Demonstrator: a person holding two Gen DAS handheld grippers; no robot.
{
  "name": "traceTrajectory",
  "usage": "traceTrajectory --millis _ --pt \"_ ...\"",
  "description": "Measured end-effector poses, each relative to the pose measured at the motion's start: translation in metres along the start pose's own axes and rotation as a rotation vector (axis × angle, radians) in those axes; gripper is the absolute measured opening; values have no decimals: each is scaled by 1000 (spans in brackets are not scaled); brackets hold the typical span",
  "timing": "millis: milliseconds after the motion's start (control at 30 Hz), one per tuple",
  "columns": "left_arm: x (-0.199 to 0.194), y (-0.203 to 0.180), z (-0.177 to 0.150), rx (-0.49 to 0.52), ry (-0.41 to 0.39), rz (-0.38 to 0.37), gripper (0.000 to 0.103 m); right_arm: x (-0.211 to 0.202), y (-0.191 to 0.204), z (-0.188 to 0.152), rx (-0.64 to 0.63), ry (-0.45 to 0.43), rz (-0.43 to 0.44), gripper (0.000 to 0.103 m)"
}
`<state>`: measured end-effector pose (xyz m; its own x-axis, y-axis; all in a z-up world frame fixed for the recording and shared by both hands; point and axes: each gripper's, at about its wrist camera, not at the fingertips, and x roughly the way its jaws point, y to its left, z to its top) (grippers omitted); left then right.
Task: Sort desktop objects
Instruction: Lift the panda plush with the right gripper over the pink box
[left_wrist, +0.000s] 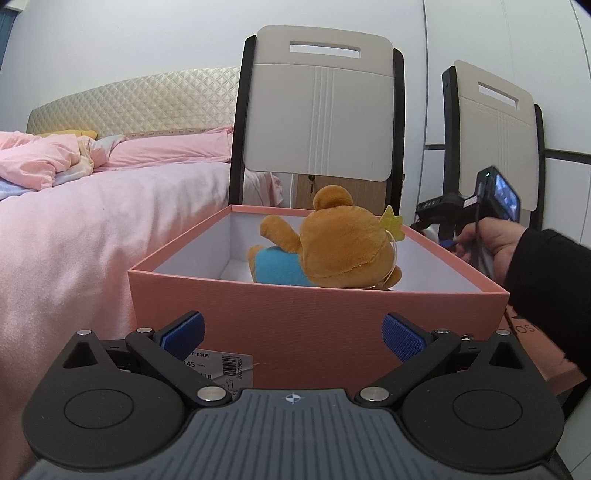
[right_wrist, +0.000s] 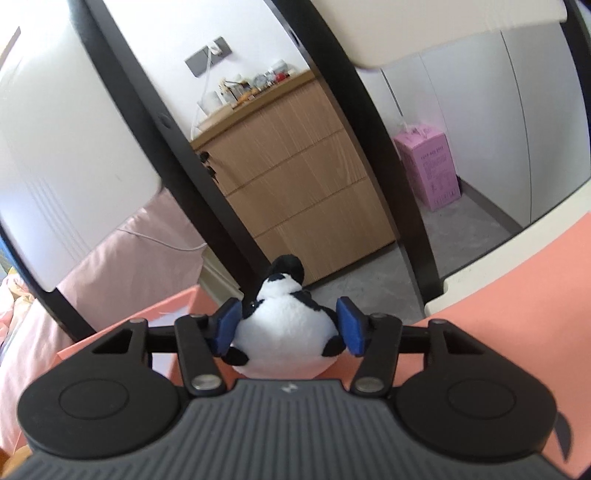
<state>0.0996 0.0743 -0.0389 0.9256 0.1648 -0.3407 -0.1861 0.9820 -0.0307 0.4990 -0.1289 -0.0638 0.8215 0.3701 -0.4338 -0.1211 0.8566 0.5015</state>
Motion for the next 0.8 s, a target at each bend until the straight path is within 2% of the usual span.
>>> traceTrajectory --millis 400,800 --pt "-10 -17 -4 61 -36 -10 103 -100 18 18 -106 -87 54 57" --pt "-19 -19 0 55 -72 -14 103 -170 29 -1 -142 -116 95 57"
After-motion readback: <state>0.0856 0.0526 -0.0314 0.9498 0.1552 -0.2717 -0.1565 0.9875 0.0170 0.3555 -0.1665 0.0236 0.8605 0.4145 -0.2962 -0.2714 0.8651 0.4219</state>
